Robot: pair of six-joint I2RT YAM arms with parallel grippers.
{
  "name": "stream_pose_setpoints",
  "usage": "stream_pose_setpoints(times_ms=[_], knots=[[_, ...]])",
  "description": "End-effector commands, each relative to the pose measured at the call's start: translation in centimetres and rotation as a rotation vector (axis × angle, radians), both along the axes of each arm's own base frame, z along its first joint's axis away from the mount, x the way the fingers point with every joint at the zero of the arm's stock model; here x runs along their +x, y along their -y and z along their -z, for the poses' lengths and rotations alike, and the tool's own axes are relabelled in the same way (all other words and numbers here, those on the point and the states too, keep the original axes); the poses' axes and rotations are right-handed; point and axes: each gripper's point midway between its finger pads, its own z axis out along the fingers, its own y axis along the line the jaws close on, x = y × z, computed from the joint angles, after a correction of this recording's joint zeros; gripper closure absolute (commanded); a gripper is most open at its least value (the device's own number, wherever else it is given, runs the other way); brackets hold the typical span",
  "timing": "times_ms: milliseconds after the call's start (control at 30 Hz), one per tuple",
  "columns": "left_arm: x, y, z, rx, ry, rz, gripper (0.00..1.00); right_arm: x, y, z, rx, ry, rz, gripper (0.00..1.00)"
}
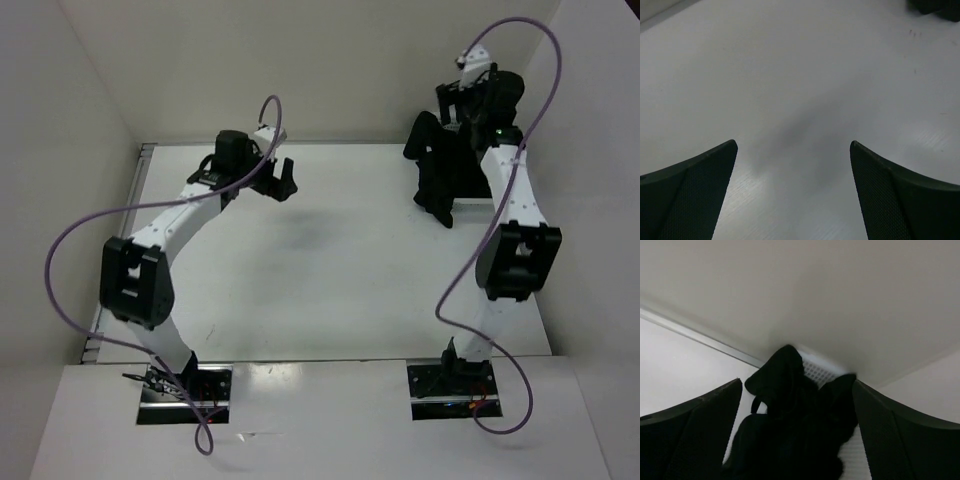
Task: Fold and stack the shorts
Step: Grab the shorts from the pile
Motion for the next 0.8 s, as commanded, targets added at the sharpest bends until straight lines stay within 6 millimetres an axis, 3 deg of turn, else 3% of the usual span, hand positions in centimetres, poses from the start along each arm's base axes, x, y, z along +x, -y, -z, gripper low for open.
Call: stream_pose_setpoints(times_ms=[0, 33, 133, 167, 200, 233, 333, 367, 433, 467, 633, 700, 767], knots=[[-0.4, -1.8, 4.7, 0.115, -0.301, -0.055, 0.00, 0.6, 6.1, 11.0, 0.569, -0.461, 0.273, 0.08], [0.5, -1.0, 4.5, 0.097, -0.310, -0.028, 0.00, 0.9, 8.6, 13.1, 0.675, -0.471, 0.383, 0.12], [0.3, 0.6, 4.6, 0.060, -0.309, 0.036, 0.00, 2.0, 12.0, 15.7, 0.651, -0.434, 0.569, 0.16], [0.3, 0.6, 4.9, 0.060, -0.309, 0.036, 0.00, 1.7, 14.7, 16.6, 0.628, -0.401, 0.694, 0.14], [-0.2, 1.3, 5.3, 0.064, -0.313, 0.052, 0.00, 2.1, 15.5, 16.9, 0.617, -0.383, 0.728, 0.14], [-0.4, 1.9, 5.3, 0.066, -0.312, 0.064, 0.00, 2.4, 16.6, 18.7, 0.620, -0.399, 0.769, 0.14], [-0.9, 2.0, 5.8, 0.078, -0.328, 0.065, 0.00, 2.9, 18.0, 21.1, 0.549, -0.410, 0.814, 0.13], [-1.1, 2.5, 5.8, 0.080, -0.327, 0.075, 0.00, 2.8, 18.6, 23.3, 0.510, -0.444, 0.842, 0.13], [-0.9, 2.2, 6.3, 0.094, -0.333, 0.061, 0.00, 3.1, 19.2, 24.4, 0.486, -0.438, 0.867, 0.12], [-0.9, 2.2, 6.3, 0.094, -0.333, 0.061, 0.00, 3.1, 19.3, 26.1, 0.472, -0.468, 0.870, 0.10], [-0.8, 1.7, 7.0, 0.118, -0.345, 0.035, 0.00, 3.3, 19.8, 29.2, 0.446, -0.507, 0.899, 0.10], [-1.0, 2.2, 7.5, 0.123, -0.354, 0.046, 0.00, 3.4, 19.9, 30.1, 0.435, -0.521, 0.898, 0.18], [-1.1, 2.5, 8.0, 0.134, -0.360, 0.048, 0.00, 3.5, 19.6, 30.7, 0.433, -0.537, 0.878, 0.37]])
